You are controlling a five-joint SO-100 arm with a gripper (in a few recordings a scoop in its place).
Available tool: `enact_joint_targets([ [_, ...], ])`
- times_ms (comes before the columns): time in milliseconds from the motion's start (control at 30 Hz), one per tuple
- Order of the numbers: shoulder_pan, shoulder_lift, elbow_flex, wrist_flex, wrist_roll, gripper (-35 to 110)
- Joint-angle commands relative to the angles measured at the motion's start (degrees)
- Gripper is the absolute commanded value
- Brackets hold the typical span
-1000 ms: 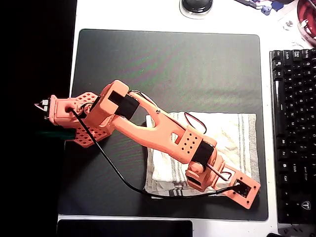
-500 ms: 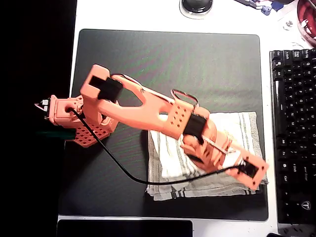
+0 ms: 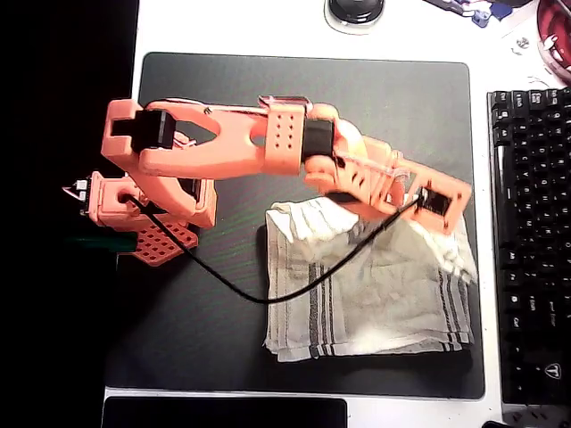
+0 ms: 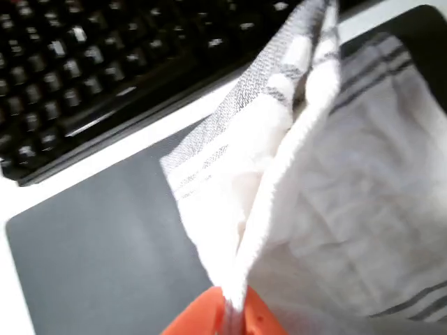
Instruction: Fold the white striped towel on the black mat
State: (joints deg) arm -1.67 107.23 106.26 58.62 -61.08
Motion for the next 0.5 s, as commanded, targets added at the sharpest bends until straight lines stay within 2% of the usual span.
enact_joint_targets([
  [0, -4.48, 3.96, 0.09, 0.53, 2.64, 0],
  [167, -10.46, 4.48, -1.49, 0.97, 6.77, 0],
  [467, -22.15, 1.49, -2.20, -6.50, 11.78, 0],
])
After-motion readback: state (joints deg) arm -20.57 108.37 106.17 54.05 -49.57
